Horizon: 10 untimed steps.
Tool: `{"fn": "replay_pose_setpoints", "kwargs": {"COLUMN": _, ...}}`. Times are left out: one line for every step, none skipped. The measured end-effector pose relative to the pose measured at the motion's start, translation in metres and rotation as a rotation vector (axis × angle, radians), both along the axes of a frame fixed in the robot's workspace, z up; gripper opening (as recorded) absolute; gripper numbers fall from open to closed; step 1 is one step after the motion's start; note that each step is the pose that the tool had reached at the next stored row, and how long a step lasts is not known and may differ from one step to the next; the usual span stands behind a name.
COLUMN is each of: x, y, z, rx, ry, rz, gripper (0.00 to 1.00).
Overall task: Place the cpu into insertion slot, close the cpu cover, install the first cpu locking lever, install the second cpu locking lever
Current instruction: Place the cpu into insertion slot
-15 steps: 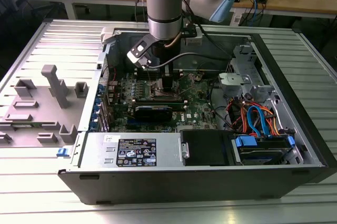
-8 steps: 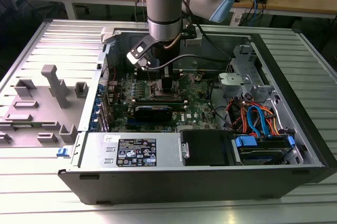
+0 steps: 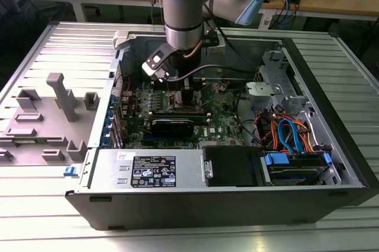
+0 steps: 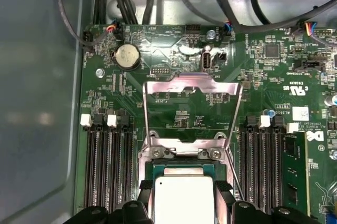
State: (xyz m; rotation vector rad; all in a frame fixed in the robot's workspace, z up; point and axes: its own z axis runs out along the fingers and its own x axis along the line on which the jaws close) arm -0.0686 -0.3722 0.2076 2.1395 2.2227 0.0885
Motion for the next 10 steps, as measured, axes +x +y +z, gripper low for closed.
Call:
{"fn": "replay_pose_setpoints", "kwargs": {"x": -0.0001, "y": 0.0000, "z": -0.0002, "rx": 0.0000, "ry": 0.0000, "rz": 0.010, "gripper": 0.54}}
{"fn": "replay_pose_setpoints", "kwargs": {"x": -0.0002, "y": 0.0000, "z": -0.0004, "rx": 0.0000, "ry": 0.0000, "rz": 0.022, "gripper": 0.54}}
{"fn": "replay_pose_setpoints", "kwargs": {"x": -0.0004, "y": -0.0002, "z": -0.0006, "rx": 0.0001, "ry": -0.0002, "rz": 0.032, "gripper": 0.54}}
{"fn": "replay_pose_setpoints", "kwargs": {"x": -0.0005, "y": -0.0005, "z": -0.0008, "rx": 0.0001, "ry": -0.0001, "rz": 0.032, "gripper": 0.54}}
{"fn": "replay_pose_setpoints", "kwargs": {"x": -0.0006, "y": -0.0006, "z": -0.0011, "rx": 0.0000, "ry": -0.0001, "rz": 0.032, "gripper": 0.54}}
{"fn": "replay_pose_setpoints", "kwargs": {"x": -0.0006, "y": -0.0006, "z": -0.0016, "rx": 0.0001, "ry": -0.0002, "rz": 0.032, "gripper": 0.54}}
{"fn": "replay_pose_setpoints", "kwargs": {"x": -0.0006, "y": -0.0006, "z": -0.0020, "rx": -0.0001, "ry": -0.0001, "rz": 0.032, "gripper": 0.54}}
{"fn": "replay_pose_setpoints", "kwargs": {"x": -0.0006, "y": -0.0006, "z": -0.0028, "rx": -0.0001, "ry": -0.0001, "rz": 0.029, "gripper": 0.54}}
{"fn": "replay_pose_setpoints", "kwargs": {"x": -0.0006, "y": -0.0007, "z": -0.0036, "rx": 0.0000, "ry": -0.0002, "rz": 0.018, "gripper": 0.54}}
{"fn": "replay_pose_setpoints", "kwargs": {"x": -0.0005, "y": -0.0007, "z": -0.0040, "rx": 0.0000, "ry": -0.0002, "rz": 0.009, "gripper": 0.54}}
